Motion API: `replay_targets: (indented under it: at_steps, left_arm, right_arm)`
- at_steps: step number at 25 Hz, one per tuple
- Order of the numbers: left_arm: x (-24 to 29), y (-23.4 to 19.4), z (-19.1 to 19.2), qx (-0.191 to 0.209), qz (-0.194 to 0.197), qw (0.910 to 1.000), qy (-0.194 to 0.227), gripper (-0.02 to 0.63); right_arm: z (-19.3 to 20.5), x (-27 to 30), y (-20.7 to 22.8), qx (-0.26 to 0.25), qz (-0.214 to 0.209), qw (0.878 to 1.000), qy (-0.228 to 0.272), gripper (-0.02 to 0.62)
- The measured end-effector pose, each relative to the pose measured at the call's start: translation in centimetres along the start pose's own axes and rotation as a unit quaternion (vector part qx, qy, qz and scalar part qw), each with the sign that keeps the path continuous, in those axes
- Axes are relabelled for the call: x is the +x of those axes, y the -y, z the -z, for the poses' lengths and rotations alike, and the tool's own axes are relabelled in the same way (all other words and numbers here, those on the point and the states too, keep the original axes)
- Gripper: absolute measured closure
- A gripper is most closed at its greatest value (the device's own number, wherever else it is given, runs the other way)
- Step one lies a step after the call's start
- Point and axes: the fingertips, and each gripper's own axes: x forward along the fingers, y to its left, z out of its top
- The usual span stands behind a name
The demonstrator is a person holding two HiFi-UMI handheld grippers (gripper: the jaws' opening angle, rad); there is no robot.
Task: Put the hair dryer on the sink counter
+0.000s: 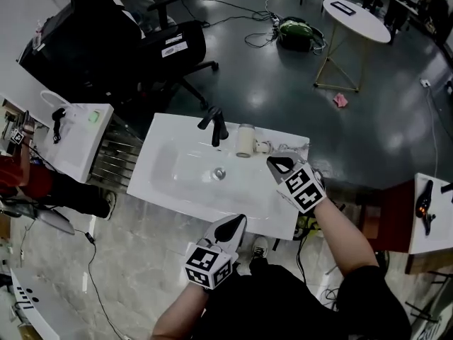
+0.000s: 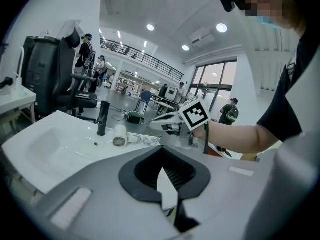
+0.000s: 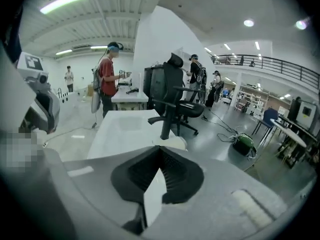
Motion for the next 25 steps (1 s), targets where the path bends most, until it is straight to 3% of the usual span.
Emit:
replay_targets:
  at_steps: [4,9,20,25]
  left_arm:
    - [-1.6,-0.1,-0.4,0.01,-0.007,0.9999,0.004,0.603]
    - [-3.8,-0.5,-0.7,0.021,-0.004,0.9998,0.002,0.603]
    - [-10.0,-1.4,0.9,0.027,0.029,0.9992,0.004,0.603]
    - [-13.0,-1.6,1.8,0.023,0.033,0.9991,0.012,0.603]
  right_arm:
    - [-0.9,-2.4,-2.5,0.066,-0.02,0.997,0.044,0.594]
    - [-2.0,-4.8,-6.0,0.145,-0.052,0.984,0.089,0.594]
    - [-2.7,-8.2,-15.3,0.234,-0.012,0.964,0.126,0.594]
    - [-3.7,-9.1,-20.3,0.236,-0.01,0.963,0.133,0.594]
